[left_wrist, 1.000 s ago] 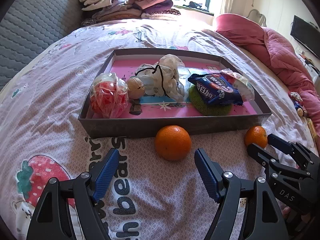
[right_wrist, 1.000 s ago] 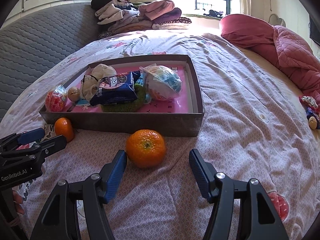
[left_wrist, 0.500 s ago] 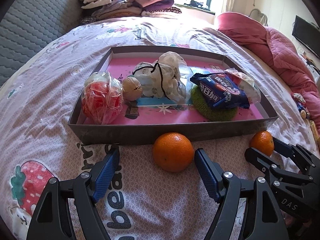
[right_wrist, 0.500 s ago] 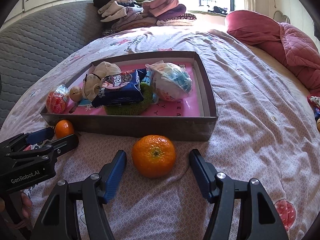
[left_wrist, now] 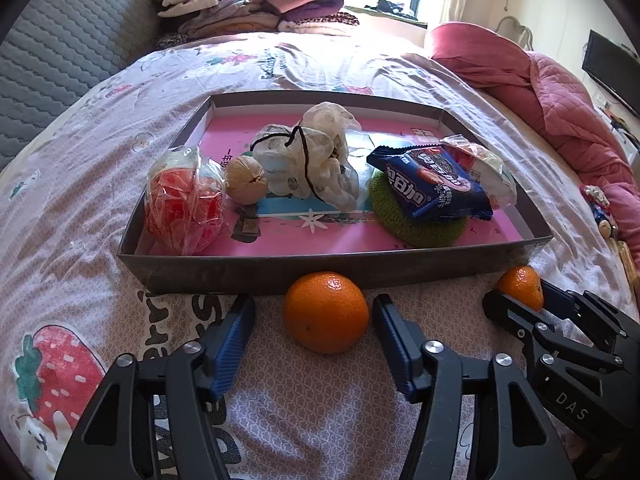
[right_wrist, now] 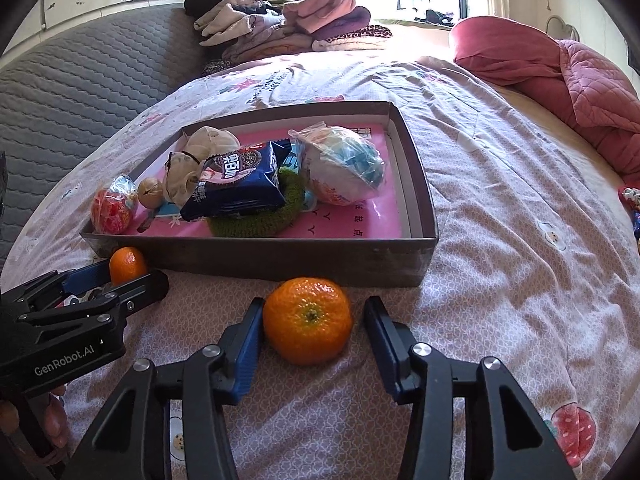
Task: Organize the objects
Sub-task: 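Close left tool on one orange while right tool closes on the other orange, then lift and carry both held oranges over the pink tray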
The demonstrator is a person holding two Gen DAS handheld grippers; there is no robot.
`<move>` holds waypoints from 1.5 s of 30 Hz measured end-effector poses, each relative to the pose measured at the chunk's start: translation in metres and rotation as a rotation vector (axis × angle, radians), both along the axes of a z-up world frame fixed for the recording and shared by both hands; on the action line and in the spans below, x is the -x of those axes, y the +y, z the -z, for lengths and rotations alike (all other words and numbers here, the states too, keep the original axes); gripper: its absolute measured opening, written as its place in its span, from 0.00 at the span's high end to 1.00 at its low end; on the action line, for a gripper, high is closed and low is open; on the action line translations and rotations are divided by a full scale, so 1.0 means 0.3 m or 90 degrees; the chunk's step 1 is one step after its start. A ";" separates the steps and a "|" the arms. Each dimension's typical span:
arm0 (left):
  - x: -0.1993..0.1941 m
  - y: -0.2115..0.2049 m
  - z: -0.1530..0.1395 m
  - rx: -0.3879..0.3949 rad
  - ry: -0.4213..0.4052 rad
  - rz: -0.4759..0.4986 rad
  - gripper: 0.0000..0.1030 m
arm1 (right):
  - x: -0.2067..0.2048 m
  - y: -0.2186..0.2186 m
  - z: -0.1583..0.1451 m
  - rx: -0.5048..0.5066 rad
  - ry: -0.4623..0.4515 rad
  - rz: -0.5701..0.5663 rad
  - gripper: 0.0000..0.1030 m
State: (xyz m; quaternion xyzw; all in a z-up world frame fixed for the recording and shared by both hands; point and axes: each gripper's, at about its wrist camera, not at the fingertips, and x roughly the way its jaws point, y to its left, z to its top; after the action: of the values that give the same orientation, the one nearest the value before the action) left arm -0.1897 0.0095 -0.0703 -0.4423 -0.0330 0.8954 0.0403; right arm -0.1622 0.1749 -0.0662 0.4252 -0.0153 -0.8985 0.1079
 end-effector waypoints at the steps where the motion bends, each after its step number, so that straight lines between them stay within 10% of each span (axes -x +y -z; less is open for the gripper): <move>1: -0.001 0.002 -0.001 0.000 0.001 0.000 0.47 | 0.000 0.000 -0.001 0.001 0.000 -0.001 0.54; 7: -0.003 0.011 -0.005 -0.004 0.001 0.012 0.62 | -0.006 -0.005 -0.003 0.001 0.008 -0.007 0.60; 45: -0.107 0.010 -0.173 0.005 0.058 0.020 0.62 | -0.087 -0.014 -0.119 0.021 0.065 -0.029 0.60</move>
State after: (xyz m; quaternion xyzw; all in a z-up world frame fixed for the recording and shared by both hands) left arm -0.1575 0.0125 -0.0182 -0.4017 -0.0208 0.9139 0.0545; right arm -0.1361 0.1707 -0.0307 0.3771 -0.0153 -0.9160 0.1362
